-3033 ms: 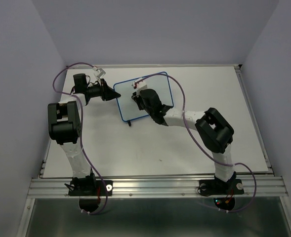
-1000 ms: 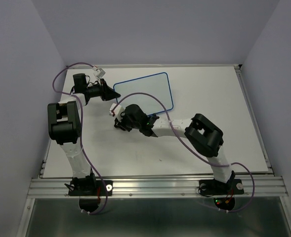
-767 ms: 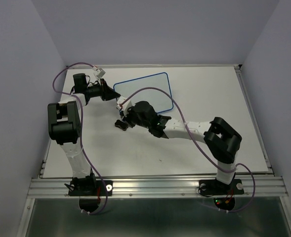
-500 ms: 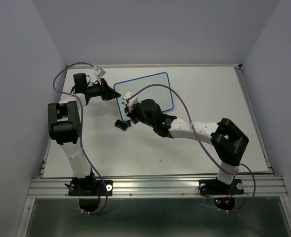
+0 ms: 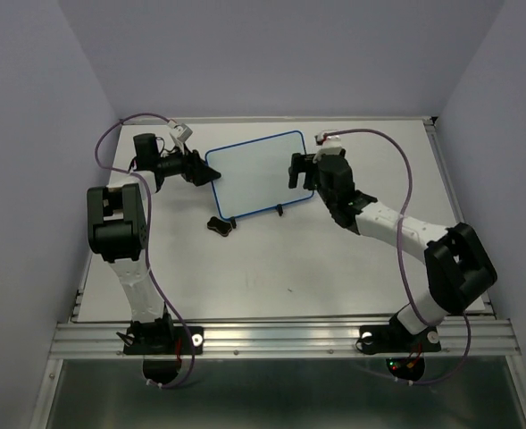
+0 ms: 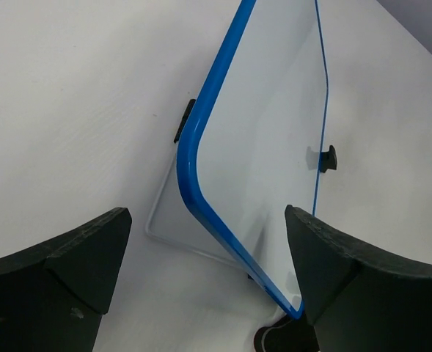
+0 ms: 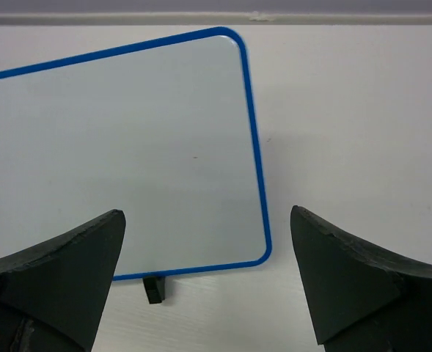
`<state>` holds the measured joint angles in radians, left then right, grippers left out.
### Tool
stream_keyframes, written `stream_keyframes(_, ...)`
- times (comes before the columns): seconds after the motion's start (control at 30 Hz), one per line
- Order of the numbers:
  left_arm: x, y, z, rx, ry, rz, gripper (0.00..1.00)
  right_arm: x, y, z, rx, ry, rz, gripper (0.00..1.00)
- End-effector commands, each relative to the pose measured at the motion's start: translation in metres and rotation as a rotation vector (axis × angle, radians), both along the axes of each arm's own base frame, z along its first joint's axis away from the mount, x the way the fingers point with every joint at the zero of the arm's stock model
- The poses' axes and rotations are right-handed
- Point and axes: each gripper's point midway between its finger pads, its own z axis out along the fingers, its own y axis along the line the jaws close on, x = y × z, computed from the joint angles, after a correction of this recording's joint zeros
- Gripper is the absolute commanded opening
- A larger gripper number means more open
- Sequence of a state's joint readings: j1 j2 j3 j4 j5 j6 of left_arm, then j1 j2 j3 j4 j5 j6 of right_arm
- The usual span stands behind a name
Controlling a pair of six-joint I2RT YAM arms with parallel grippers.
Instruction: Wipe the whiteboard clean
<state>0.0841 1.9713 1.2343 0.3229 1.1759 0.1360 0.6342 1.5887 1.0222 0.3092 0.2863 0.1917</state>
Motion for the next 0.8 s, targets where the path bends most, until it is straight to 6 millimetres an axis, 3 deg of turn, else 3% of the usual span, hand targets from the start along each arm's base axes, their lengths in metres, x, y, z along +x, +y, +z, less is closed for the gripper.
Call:
stream_keyframes(0.0, 0.002, 0.001, 0.038, 0.03, -0.137, 0.011, 0.99, 0.009, -0.067, 0.018, 0.115, -0.011, -0.246, 1.0)
stream_keyframes(0.27, -0.012, 0.005, 0.081, 0.051, -0.205, 0.077, 0.99, 0.004, -0.176, 0.01, 0.166, 0.023, -0.525, 1.0)
stream_keyframes(0.3, -0.012, 0.01, 0.096, 0.07, -0.229, 0.133, 0.99, 0.002, -0.189, 0.006, 0.167, 0.044, -0.562, 1.0)
stream_keyframes(0.37, -0.015, 0.018, 0.104, 0.077, -0.234, 0.217, 0.99, 0.0, -0.227, -0.001, 0.197, 0.067, -0.675, 1.0)
stream_keyframes(0.4, -0.011, 0.033, 0.125, 0.077, -0.233, 0.38, 0.99, -0.006, -0.242, -0.008, 0.194, 0.092, -0.721, 1.0)
stream_keyframes(0.43, -0.01, 0.045, 0.133, 0.06, -0.21, 0.493, 0.99, -0.01, -0.254, -0.011, 0.218, 0.101, -0.77, 1.0)
stream_keyframes(0.47, -0.002, 0.08, 0.129, 0.08, -0.175, 0.742, 0.99, -0.015, -0.276, -0.016, 0.219, 0.109, -0.832, 1.0)
stream_keyframes(0.5, -0.004, 0.1, 0.132, 0.067, -0.152, 0.886, 0.99, -0.019, -0.286, -0.018, 0.224, 0.107, -0.865, 1.0)
stream_keyframes(0.53, -0.016, 0.117, 0.144, -0.01, -0.116, 1.034, 0.99, -0.027, -0.294, -0.018, 0.235, 0.1, -0.899, 1.0)
stream_keyframes(0.57, -0.023, 0.138, 0.14, -0.021, -0.077, 1.176, 0.99, -0.033, -0.306, -0.018, 0.217, 0.084, -0.955, 1.0)
stream_keyframes(0.6, -0.038, 0.177, 0.147, -0.023, -0.084, 1.42, 0.99, -0.038, -0.312, -0.016, 0.203, 0.075, -0.985, 1.0)
stream_keyframes(0.63, -0.049, 0.189, 0.138, -0.037, -0.014, 1.517, 0.99, -0.043, -0.317, -0.01, 0.202, 0.054, -1.009, 1.0)
stream_keyframes(0.7, -0.07, 0.212, 0.146, -0.038, -0.023, 1.665, 0.99, -0.048, -0.324, -0.004, 0.192, 0.035, -1.046, 1.0)
stream_keyframes(0.77, -0.079, 0.216, 0.148, -0.051, -0.013, 1.699, 0.99, -0.049, -0.324, 0.006, 0.201, 0.016, -1.046, 1.0)
